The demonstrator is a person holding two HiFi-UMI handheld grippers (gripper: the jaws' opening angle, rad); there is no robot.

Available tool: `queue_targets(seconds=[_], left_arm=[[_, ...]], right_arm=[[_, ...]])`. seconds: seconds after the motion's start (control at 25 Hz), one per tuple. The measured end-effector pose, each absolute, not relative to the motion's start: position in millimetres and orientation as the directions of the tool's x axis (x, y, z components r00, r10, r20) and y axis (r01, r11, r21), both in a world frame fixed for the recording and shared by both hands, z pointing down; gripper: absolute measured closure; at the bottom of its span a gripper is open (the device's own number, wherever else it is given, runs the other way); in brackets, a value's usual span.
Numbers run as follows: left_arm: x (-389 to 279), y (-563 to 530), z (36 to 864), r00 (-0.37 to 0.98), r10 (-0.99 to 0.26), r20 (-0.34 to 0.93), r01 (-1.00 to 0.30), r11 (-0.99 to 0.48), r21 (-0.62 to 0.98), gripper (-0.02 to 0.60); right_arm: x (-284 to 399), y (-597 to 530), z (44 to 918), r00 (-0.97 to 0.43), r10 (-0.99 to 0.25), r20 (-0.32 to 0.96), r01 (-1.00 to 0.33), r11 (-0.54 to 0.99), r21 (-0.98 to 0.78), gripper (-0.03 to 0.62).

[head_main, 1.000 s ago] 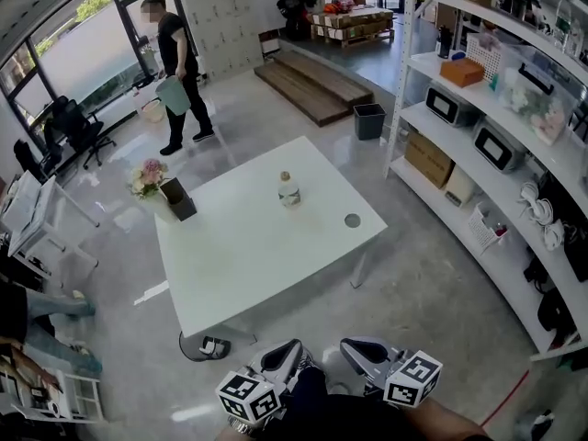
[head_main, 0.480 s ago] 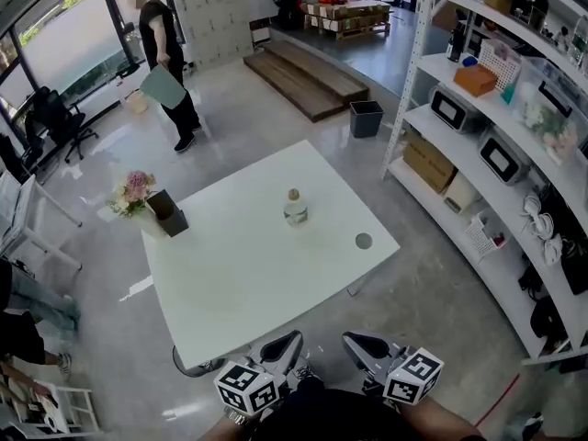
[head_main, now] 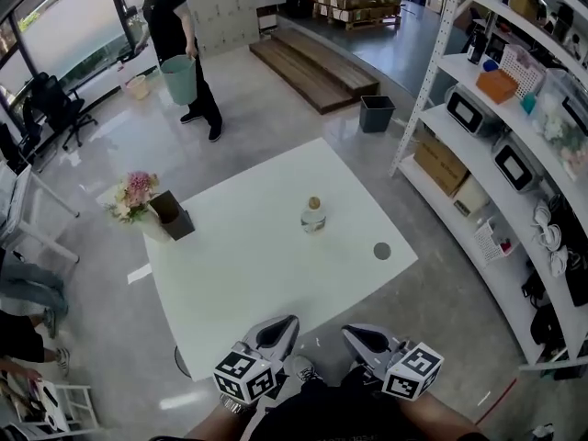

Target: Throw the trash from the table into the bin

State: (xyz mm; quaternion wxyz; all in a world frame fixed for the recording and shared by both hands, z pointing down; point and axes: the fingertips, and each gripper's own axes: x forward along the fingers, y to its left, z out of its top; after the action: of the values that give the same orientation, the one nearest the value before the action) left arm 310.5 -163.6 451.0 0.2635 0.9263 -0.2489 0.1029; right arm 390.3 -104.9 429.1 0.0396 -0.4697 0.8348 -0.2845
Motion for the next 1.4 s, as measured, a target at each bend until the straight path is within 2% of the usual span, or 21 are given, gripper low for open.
queue_targets(seconds=[0.24, 0.6, 1.08, 1.12, 1.16, 1.2, 1.4], left_arm=[[329, -207, 453, 0.833, -0.451, 0.321, -0.552, -0.724, 0.414, 0.574], [370, -283, 450, 0.744, -0.583, 0.328, -0.668, -0.658, 0.347, 0.574], [423, -367, 472, 0.652, -0.666, 0.363, -0.757, -0.603, 0.253, 0.572], [427, -372, 473, 0.650, -0.668, 0.363, -0.758, -0.602, 0.251, 0.553], [430, -376, 475, 0.648, -0.669, 0.363, -0.760, -0.600, 0.250, 0.472], [432, -381, 477, 0.645, -0.672, 0.364, -0.763, -0.597, 0.249, 0.446], [443, -398, 490, 0.628, -0.674, 0.389, -0.774, -0.590, 0.228, 0.419]], right_arm=[[414, -138, 434, -0.567, -0.800, 0.196, -0.754, 0.408, -0.515, 0.595], [452, -203, 436, -0.671, -0.717, 0.187, -0.683, 0.500, -0.533, 0.595], [505, -257, 454, -0.729, -0.651, 0.211, -0.635, 0.527, -0.565, 0.595], [510, -259, 455, -0.728, -0.650, 0.216, -0.636, 0.525, -0.565, 0.595], [514, -261, 456, -0.727, -0.650, 0.222, -0.639, 0.522, -0.565, 0.595], [518, -264, 457, -0.725, -0.650, 0.227, -0.642, 0.519, -0.565, 0.595], [533, -273, 460, -0.725, -0.648, 0.235, -0.642, 0.511, -0.571, 0.595]])
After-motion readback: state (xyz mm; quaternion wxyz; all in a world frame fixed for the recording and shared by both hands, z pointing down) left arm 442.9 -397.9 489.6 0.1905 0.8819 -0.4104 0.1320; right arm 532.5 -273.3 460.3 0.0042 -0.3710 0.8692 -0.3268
